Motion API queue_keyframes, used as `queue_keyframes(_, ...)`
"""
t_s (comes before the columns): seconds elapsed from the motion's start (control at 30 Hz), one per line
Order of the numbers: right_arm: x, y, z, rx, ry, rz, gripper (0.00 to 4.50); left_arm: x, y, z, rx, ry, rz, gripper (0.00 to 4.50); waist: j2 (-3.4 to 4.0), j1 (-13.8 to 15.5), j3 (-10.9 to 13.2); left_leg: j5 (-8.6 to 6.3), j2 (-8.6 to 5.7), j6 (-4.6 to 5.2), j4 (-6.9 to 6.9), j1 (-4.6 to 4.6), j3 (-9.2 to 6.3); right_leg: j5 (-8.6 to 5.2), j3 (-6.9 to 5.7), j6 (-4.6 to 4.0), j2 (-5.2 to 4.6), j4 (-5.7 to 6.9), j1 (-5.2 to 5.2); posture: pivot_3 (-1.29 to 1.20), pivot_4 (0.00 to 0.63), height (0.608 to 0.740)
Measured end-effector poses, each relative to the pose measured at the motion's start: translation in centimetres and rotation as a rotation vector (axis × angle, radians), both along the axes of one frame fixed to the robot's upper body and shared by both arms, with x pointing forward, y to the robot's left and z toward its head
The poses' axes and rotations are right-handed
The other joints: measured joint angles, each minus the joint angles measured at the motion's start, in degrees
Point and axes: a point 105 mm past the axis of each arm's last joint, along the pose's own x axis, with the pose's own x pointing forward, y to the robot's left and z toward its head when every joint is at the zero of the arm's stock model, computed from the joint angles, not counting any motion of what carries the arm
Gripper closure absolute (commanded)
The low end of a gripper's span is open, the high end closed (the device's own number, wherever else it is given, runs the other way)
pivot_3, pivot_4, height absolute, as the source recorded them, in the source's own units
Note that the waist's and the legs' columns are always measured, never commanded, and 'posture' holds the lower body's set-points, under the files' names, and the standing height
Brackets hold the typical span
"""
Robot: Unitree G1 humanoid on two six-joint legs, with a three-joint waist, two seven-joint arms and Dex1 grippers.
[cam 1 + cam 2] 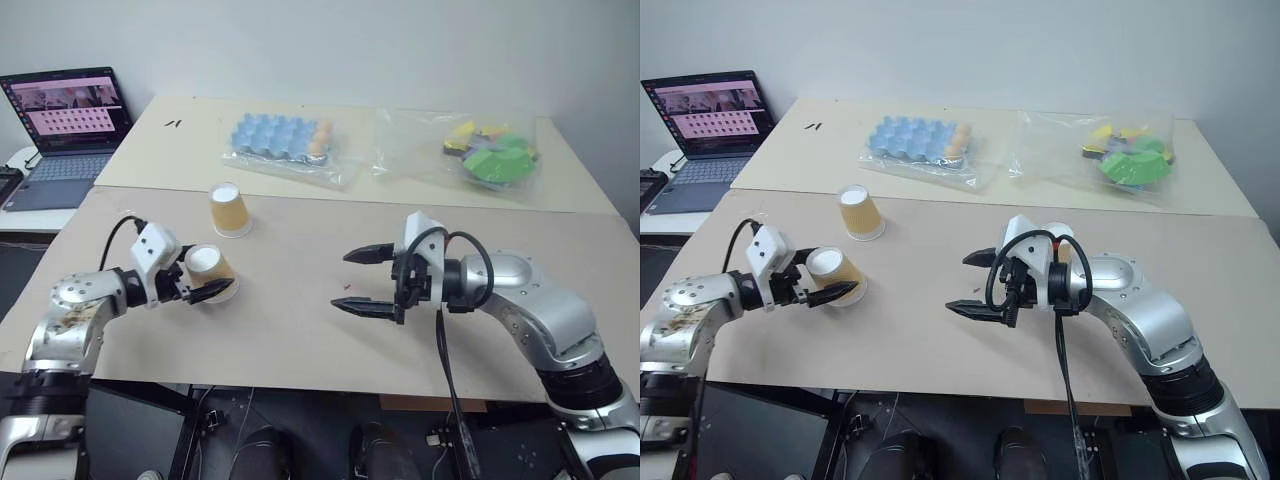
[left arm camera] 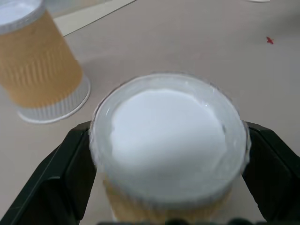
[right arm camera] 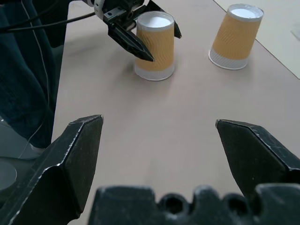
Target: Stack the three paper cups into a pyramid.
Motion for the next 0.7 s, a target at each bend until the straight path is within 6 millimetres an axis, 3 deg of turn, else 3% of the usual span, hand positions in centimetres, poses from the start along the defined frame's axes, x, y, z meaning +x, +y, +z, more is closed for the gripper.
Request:
queue_keyframes(0.07,0.0,0.0,-0.1,-0.002,0.005,-0.007,0.0,0.1,-0.4,0.1,-0.008,0.0,-0.017,0.07,0.0,-0.2,0.0,0.0,0.01,0.0,0.0,0.0,0.0,0.0,0.0,0.0,0.01,-0.01,0.0,0.0,0.15,0.706)
queue_keyframes(0.13,-0.1,-0.1,-0.3,-0.005,0.009,-0.011,0.0,0.2,-0.6,0.0,-0.015,0.004,-0.025,0.6,0.0,-0.3,0.0,0.0,0.01,0.0,0.01,0.02,0.0,0.0,0.03,0.0,0.01,-0.01,0.0,0.0,0.15,0.706)
queue_keyframes(0.17,-0.1,-0.1,-0.3,-0.005,0.01,-0.014,0.0,0.2,-0.5,-0.1,-0.018,0.008,-0.023,0.64,0.0,-0.3,0.0,0.0,0.01,0.0,0.02,0.02,0.0,0.0,0.04,0.0,0.0,0.0,0.01,0.0,0.15,0.706)
queue_keyframes(0.27,0.0,-0.3,-0.3,-0.01,0.007,-0.032,0.0,0.2,-0.6,-0.3,-0.026,0.013,-0.024,1.84,0.0,-0.3,0.0,0.0,0.01,0.01,0.07,0.03,-0.02,0.0,0.04,0.01,0.0,0.02,0.02,0.0,0.15,0.706)
queue_keyframes(0.3,0.1,-0.4,-0.3,-0.015,0.003,-0.038,0.0,0.2,-0.6,-0.2,-0.026,0.011,-0.025,1.96,0.0,-0.3,0.0,0.0,0.01,0.01,0.08,0.02,-0.02,0.0,0.04,0.01,0.0,0.02,0.03,0.0,0.15,0.706)
queue_keyframes(0.53,0.3,-0.5,-0.4,-0.026,-0.007,-0.054,0.0,0.4,-1.0,-0.2,-0.029,-0.002,-0.022,1.97,0.0,-0.2,0.0,0.0,0.01,0.01,0.1,0.02,-0.04,0.0,0.04,0.01,0.0,0.03,0.04,0.0,0.15,0.706)
queue_keyframes(0.6,0.6,-0.6,-0.5,-0.027,-0.008,-0.067,0.0,1.1,-2.7,0.3,-0.066,-0.027,-0.052,1.97,0.0,0.4,0.0,0.0,0.0,0.02,0.24,-0.05,-0.08,0.0,-0.02,0.01,-0.01,0.07,0.06,0.0,0.15,0.706)
queue_keyframes(0.7,1.3,-0.4,0.1,-0.016,-0.033,-0.088,0.0,2.4,-8.7,2.2,-0.146,-0.086,-0.19,1.97,-0.01,1.4,0.0,-0.01,-0.02,0.07,0.6,-0.3,-0.12,0.07,-0.21,0.1,-0.01,0.08,0.1,0.0,0.15,0.706)
